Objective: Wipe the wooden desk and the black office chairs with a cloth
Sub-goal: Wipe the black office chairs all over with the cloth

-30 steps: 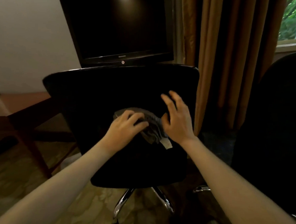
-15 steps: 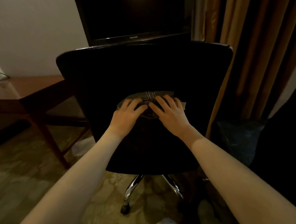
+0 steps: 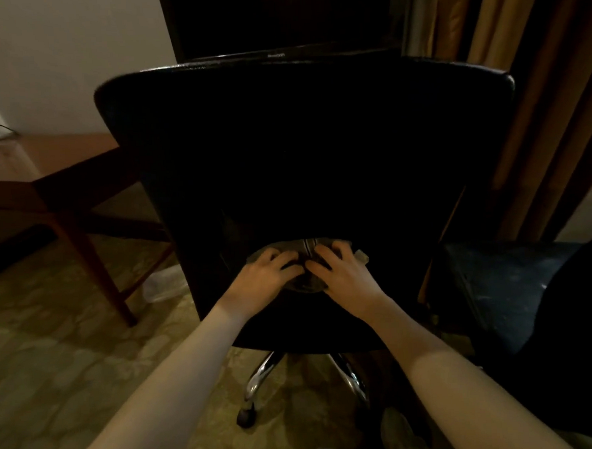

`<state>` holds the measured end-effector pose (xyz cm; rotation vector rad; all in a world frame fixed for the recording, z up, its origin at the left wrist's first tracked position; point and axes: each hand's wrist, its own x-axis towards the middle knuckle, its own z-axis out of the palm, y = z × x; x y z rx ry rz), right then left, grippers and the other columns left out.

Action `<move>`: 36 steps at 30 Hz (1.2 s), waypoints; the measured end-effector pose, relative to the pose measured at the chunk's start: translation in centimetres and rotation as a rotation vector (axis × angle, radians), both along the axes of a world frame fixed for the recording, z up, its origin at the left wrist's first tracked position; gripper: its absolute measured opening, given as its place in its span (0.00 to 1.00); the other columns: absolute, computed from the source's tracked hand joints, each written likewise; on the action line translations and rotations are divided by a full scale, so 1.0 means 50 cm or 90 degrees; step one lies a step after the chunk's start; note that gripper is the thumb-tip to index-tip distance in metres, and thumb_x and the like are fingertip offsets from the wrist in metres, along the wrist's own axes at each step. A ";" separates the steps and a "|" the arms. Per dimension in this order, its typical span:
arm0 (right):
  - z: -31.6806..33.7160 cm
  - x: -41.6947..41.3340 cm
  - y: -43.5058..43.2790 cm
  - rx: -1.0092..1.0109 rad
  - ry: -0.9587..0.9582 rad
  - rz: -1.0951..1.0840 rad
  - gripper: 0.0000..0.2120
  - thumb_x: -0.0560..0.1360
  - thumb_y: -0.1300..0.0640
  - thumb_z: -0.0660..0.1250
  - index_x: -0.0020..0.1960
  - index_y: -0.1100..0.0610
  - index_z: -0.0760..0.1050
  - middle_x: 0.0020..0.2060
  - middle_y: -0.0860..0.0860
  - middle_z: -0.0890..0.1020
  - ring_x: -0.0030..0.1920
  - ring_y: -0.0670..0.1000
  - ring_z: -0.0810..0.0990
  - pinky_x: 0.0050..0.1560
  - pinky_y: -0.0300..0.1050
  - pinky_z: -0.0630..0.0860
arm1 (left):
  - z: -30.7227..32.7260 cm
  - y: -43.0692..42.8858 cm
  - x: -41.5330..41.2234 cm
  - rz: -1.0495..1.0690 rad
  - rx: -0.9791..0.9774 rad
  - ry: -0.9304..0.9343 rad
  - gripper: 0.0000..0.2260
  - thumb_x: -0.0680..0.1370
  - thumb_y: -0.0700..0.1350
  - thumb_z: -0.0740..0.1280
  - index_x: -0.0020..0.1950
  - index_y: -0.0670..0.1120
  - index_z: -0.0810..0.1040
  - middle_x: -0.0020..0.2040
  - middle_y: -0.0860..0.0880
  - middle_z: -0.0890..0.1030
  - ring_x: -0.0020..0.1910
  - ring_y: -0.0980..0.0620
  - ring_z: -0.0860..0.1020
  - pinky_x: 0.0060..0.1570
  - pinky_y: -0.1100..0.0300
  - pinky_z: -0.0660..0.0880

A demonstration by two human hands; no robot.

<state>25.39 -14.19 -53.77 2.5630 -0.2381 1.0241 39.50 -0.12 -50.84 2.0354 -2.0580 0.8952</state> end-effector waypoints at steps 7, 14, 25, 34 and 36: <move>0.033 0.007 0.044 0.037 0.014 -0.012 0.26 0.51 0.55 0.83 0.48 0.53 0.82 0.49 0.53 0.82 0.52 0.56 0.73 0.42 0.45 0.80 | 0.028 0.024 -0.025 0.049 0.068 0.118 0.22 0.71 0.37 0.69 0.64 0.47 0.72 0.62 0.43 0.73 0.60 0.41 0.72 0.43 0.49 0.79; 0.190 0.074 0.098 -0.053 -0.129 0.106 0.28 0.60 0.63 0.77 0.58 0.56 0.74 0.55 0.55 0.67 0.55 0.57 0.66 0.45 0.46 0.79 | 0.157 0.123 0.055 -0.002 -0.180 0.023 0.16 0.69 0.39 0.60 0.55 0.49 0.71 0.54 0.44 0.76 0.52 0.44 0.70 0.37 0.52 0.78; 0.172 0.172 0.102 -0.161 -0.105 0.018 0.34 0.59 0.56 0.78 0.64 0.50 0.74 0.58 0.54 0.66 0.50 0.57 0.66 0.43 0.46 0.77 | 0.143 0.125 0.128 0.044 -0.190 0.091 0.26 0.65 0.31 0.71 0.59 0.45 0.68 0.55 0.40 0.77 0.52 0.37 0.77 0.46 0.50 0.79; 0.012 0.165 0.109 -0.073 0.076 0.027 0.38 0.44 0.55 0.84 0.55 0.51 0.82 0.52 0.52 0.80 0.50 0.56 0.67 0.42 0.45 0.79 | -0.056 0.105 0.135 0.092 -0.028 0.369 0.17 0.71 0.34 0.67 0.58 0.45 0.74 0.57 0.46 0.76 0.55 0.41 0.77 0.48 0.48 0.77; -0.001 0.162 0.119 -0.036 0.102 0.016 0.39 0.42 0.55 0.84 0.54 0.51 0.82 0.49 0.52 0.82 0.51 0.56 0.68 0.42 0.45 0.79 | -0.071 0.107 0.134 0.116 0.000 0.382 0.18 0.71 0.33 0.66 0.59 0.45 0.74 0.59 0.46 0.75 0.58 0.42 0.75 0.52 0.50 0.76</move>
